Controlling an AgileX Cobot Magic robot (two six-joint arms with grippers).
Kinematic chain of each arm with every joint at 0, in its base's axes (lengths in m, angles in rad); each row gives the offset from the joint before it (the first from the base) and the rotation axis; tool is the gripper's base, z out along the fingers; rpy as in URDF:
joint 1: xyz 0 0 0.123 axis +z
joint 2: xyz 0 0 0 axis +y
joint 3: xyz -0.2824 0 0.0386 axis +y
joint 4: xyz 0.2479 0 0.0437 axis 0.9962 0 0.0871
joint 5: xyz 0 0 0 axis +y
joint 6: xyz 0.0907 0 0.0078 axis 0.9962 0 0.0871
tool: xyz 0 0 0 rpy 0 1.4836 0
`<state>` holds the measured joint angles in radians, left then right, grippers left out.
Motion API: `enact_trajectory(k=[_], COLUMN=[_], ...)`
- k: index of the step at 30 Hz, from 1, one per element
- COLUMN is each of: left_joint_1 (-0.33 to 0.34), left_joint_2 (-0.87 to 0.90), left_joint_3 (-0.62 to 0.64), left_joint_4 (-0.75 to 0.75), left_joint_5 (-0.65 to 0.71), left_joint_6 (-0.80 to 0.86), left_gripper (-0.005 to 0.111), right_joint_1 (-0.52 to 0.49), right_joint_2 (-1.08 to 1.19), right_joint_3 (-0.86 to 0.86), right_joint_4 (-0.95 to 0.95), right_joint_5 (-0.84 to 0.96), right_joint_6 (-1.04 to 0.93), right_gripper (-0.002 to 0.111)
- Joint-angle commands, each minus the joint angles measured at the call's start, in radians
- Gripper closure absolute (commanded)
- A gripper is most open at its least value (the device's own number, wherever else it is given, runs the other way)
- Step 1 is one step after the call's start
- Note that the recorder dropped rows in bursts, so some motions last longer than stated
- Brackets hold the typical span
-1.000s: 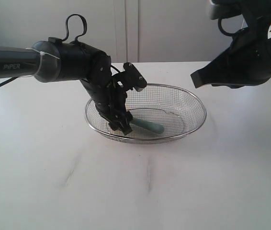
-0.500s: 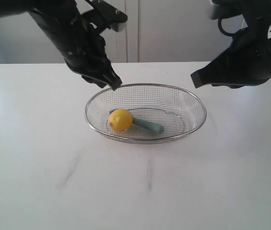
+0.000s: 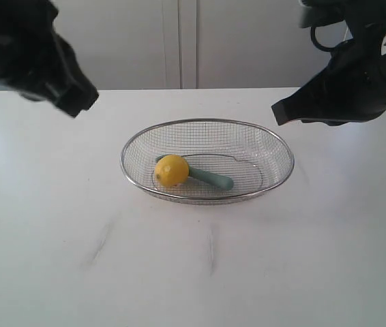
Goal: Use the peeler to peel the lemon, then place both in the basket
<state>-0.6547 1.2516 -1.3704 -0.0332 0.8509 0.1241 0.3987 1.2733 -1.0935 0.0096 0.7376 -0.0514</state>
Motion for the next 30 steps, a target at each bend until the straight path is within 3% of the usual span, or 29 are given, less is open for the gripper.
enact_trajectory(k=[1, 4, 10, 25, 30], left_joint_1=[-0.008, -0.008, -0.008, -0.008, 0.005], left_joint_2=[-0.141, -0.21, -0.275, -0.276, -0.349], left_joint_3=[0.186, 0.268, 0.28, 0.28, 0.28], left_joint_4=[-0.033, -0.033, -0.037, -0.033, -0.023], left_joint_5=[-0.086, -0.079, 0.067, 0.054, 0.054], left_joint_6=[0.007, 0.004, 0.009, 0.009, 0.018], left_gripper=[0.107, 0.107, 0.107, 0.107, 0.107], right_joint_1=[0.002, 0.002, 0.002, 0.002, 0.002], right_joint_2=[-0.008, -0.008, -0.008, -0.008, -0.008], right_joint_3=[0.008, 0.008, 0.008, 0.008, 0.008], right_joint_4=[-0.002, -0.002, -0.002, -0.002, -0.002], right_joint_5=[-0.002, -0.002, -0.002, -0.002, -0.002], right_joint_6=[0.005, 0.005, 0.005, 0.005, 0.005], right_gripper=[0.108, 0.108, 0.108, 0.108, 0.108])
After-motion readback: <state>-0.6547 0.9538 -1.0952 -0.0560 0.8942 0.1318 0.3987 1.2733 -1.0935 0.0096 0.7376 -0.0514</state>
